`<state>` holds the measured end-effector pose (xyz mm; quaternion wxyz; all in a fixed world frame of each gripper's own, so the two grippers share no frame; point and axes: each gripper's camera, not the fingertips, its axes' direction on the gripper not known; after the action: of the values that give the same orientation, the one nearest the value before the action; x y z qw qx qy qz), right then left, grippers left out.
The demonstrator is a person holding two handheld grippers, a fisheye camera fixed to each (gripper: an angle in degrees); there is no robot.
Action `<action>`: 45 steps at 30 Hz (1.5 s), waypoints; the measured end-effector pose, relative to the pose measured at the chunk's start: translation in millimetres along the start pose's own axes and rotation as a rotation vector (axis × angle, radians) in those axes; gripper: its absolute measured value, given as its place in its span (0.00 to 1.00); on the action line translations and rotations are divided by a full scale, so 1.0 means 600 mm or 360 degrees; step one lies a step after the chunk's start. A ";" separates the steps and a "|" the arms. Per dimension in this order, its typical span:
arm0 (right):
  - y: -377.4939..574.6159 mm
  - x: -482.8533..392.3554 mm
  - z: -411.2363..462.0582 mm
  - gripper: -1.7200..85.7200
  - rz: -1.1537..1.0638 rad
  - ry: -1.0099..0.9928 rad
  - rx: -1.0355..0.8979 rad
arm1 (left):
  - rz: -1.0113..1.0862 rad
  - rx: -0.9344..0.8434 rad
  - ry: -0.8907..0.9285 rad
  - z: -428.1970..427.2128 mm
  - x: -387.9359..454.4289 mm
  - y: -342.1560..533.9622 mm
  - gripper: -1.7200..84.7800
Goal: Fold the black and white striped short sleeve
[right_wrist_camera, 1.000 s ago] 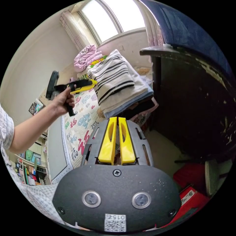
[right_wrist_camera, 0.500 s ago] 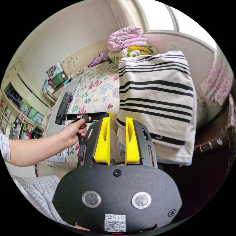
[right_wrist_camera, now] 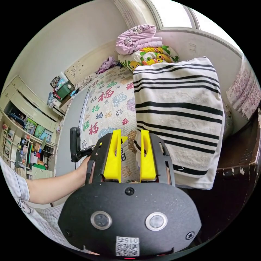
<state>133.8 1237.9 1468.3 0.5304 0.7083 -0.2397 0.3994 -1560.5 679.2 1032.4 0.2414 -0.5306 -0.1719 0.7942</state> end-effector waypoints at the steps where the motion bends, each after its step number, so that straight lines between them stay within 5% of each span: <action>1: -0.011 -0.001 0.006 0.16 0.0007 -0.0023 -0.0055 | -0.0077 -0.0029 0.0036 0.005 -0.018 -0.001 0.14; 8: -0.040 -0.018 0.009 0.17 0.0010 -0.0066 -0.0163 | -0.0071 -0.0142 0.0243 -0.017 -0.024 0.022 0.04; 14: -0.070 -0.027 -0.006 0.17 0.0081 -0.0203 -0.0282 | 0.0492 -0.0009 0.0314 -0.129 0.121 0.084 0.03; 19: -0.084 -0.004 -0.038 0.05 0.0232 -0.0159 -0.0243 | 0.0738 -0.0088 0.0309 -0.164 0.163 0.105 0.09; 24: -0.076 0.046 -0.112 0.03 0.0433 -0.0323 0.0047 | 0.0262 -0.0161 -0.0093 -0.193 0.058 0.073 0.15; 29: -0.068 0.068 -0.159 0.03 0.0554 -0.0366 0.0201 | -0.0037 -0.0258 0.0027 -0.185 -0.010 0.064 0.19; 36: -0.082 0.037 -0.189 0.03 0.0495 -0.0385 0.0243 | 0.0087 -0.0109 0.0056 -0.314 0.036 0.101 0.02; 45: -0.127 -0.109 -0.200 0.02 0.0127 -0.0557 0.0307 | 0.0138 0.0261 0.1095 -0.518 0.142 0.151 0.01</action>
<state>117.3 1370.3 1386.4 0.3941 0.8043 -0.3169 0.3120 -1318.3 657.9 802.4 0.2930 -0.7526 0.0063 0.5897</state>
